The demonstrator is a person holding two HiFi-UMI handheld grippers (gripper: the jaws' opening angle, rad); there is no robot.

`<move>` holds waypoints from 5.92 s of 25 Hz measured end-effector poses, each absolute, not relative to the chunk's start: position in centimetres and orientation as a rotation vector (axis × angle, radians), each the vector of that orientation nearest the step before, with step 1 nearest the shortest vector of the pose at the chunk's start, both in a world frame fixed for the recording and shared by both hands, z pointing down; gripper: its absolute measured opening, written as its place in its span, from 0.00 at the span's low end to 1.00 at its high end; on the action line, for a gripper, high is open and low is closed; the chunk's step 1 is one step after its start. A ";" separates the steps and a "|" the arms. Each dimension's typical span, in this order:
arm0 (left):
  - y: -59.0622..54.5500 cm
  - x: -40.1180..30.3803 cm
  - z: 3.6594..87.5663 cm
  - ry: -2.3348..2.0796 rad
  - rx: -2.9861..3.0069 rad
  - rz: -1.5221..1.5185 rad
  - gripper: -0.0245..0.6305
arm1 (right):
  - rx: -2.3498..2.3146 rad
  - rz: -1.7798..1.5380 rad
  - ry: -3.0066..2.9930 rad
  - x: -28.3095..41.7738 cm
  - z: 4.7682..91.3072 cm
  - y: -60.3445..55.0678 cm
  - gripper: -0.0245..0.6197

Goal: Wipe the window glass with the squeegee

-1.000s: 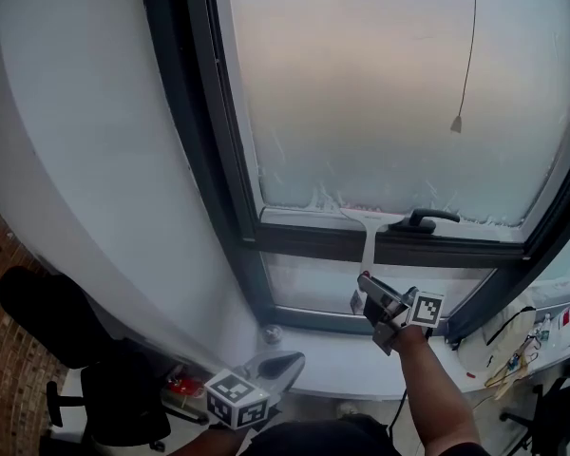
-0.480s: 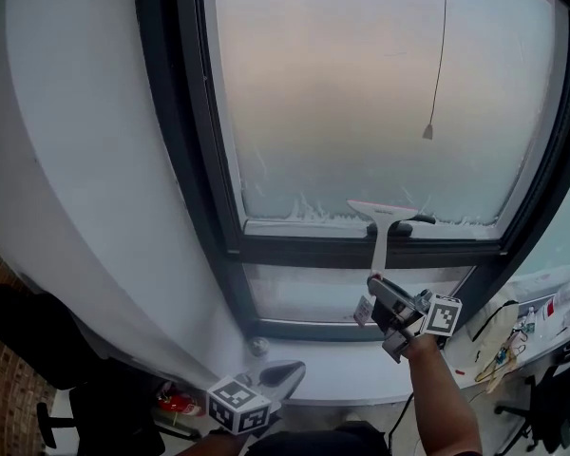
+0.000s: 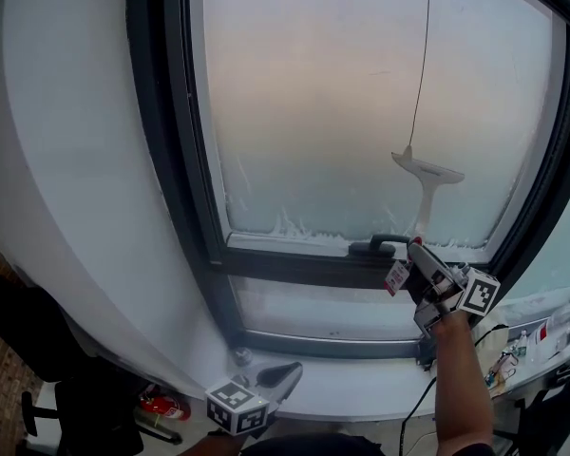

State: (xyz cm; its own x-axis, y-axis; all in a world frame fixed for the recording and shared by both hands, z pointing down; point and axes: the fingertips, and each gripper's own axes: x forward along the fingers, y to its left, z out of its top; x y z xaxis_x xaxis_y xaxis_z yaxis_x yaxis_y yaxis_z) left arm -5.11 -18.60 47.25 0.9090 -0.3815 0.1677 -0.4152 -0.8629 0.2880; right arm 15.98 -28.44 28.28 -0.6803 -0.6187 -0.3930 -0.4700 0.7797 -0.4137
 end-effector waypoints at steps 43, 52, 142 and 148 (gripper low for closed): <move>-17.9 4.5 47.1 -0.783 2.696 0.150 0.04 | -0.453 -0.377 2.614 18.1 21.1 -32.3 0.17; -17.6 4.7 47.3 -0.746 2.704 0.175 0.04 | -0.498 -0.448 2.583 18.8 25.0 -31.7 0.17; -16.9 11.6 47.8 -0.593 2.756 0.256 0.04 | -0.609 -0.303 2.534 32.7 19.4 -25.9 0.17; -17.4 12.1 47.4 -0.629 2.758 0.236 0.04 | -0.563 -0.239 2.586 34.0 16.5 -26.9 0.17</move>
